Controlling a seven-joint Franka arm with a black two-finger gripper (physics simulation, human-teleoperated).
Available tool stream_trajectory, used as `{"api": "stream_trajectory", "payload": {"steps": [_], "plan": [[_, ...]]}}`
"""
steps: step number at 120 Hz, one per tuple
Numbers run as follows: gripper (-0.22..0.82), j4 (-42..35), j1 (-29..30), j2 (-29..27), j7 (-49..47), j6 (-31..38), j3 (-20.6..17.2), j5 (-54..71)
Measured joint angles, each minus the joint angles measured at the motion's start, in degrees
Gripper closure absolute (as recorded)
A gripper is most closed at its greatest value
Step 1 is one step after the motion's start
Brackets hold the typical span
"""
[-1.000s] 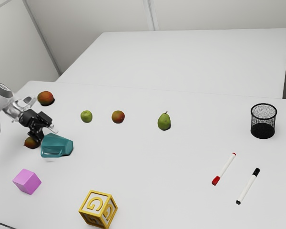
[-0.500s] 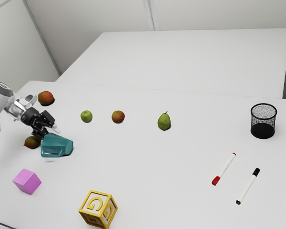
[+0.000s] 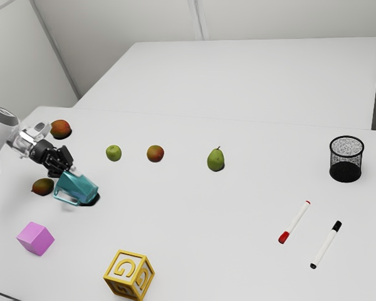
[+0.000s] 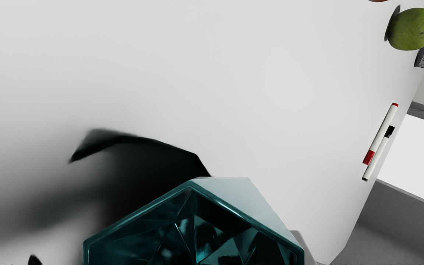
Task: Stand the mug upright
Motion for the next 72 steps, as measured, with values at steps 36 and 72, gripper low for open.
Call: {"api": "stream_trajectory", "payload": {"steps": [36, 72], "plan": [[0.78, -0.6, -2.7, -2.9, -1.5, 0.3, -0.2, 1.0], [0.79, -16.2, -19.9, -19.1, -7.7, 15.9, 5.0, 11.1]]}}
